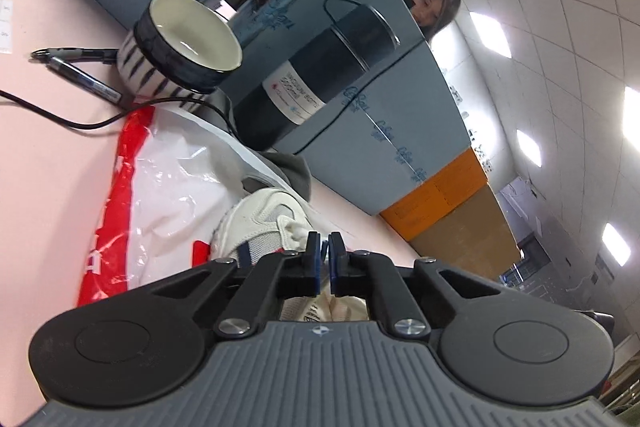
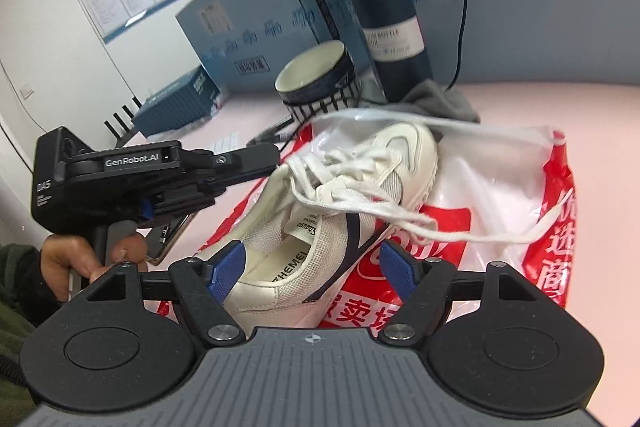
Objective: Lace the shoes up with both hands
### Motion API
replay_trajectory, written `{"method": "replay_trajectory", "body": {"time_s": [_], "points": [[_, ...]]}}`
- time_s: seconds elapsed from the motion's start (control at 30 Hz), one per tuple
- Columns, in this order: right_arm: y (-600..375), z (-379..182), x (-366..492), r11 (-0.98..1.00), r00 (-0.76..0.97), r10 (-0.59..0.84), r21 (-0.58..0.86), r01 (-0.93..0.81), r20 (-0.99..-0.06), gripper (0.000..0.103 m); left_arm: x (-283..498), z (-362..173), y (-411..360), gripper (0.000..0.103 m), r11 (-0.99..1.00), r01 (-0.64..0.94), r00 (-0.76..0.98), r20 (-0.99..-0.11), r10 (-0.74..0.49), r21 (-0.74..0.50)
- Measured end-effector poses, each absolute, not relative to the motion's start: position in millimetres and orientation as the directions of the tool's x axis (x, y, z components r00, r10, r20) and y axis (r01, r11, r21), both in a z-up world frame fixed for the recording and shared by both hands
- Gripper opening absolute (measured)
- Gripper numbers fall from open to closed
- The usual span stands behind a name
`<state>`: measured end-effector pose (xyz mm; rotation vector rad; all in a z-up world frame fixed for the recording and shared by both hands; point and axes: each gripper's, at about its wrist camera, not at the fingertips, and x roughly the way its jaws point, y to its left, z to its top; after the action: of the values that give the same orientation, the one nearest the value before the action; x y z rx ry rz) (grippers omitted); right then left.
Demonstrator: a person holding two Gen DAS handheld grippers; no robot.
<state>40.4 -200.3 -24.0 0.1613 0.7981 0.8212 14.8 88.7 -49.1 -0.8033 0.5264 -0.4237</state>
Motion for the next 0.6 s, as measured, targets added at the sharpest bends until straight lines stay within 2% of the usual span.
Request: {"method": "replay_trajectory", "body": {"time_s": [0.1, 0.2, 0.27, 0.37, 0.43, 0.5, 0.6], "points": [[-192.8, -28.6, 50.4, 0.682, 0.382, 0.709, 0.440, -0.584, -0.593, 0.071, 13.5, -48.0, 90.8, 0.002, 0.624, 0.156, 0.797, -0.276, -0.537, -0.765], [-185.0, -33.1, 58.6, 0.700, 0.372, 0.689, 0.437, -0.565, -0.622, 0.061, 11.0, -46.7, 96.1, 0.002, 0.625, 0.145, 0.814, -0.266, -0.516, -0.767], [-181.3, -36.3, 61.7, 0.714, 0.368, 0.670, 0.424, -0.557, -0.645, 0.058, 8.7, -46.7, 103.6, 0.000, 0.621, 0.121, 0.835, -0.258, -0.485, -0.774], [-180.3, -42.1, 61.7, 0.724, 0.354, 0.655, 0.421, -0.546, -0.668, 0.058, 6.3, -48.4, 117.6, 0.000, 0.604, 0.075, 0.862, -0.253, -0.439, -0.793], [-182.8, -43.7, 61.5, 0.723, 0.353, 0.661, 0.434, -0.537, -0.662, 0.058, 6.9, -49.7, 121.8, 0.001, 0.575, 0.102, 0.846, -0.233, -0.479, -0.812], [-183.6, -44.0, 61.1, 0.724, 0.356, 0.661, 0.436, -0.535, -0.661, 0.058, 7.5, -48.9, 116.5, 0.006, 0.566, 0.135, 0.825, -0.224, -0.519, -0.814], [-183.6, -44.1, 61.2, 0.724, 0.355, 0.662, 0.438, -0.533, -0.660, 0.058, 10.8, -48.5, 105.7, 0.022, 0.565, 0.161, 0.798, -0.230, -0.557, -0.809]]}}
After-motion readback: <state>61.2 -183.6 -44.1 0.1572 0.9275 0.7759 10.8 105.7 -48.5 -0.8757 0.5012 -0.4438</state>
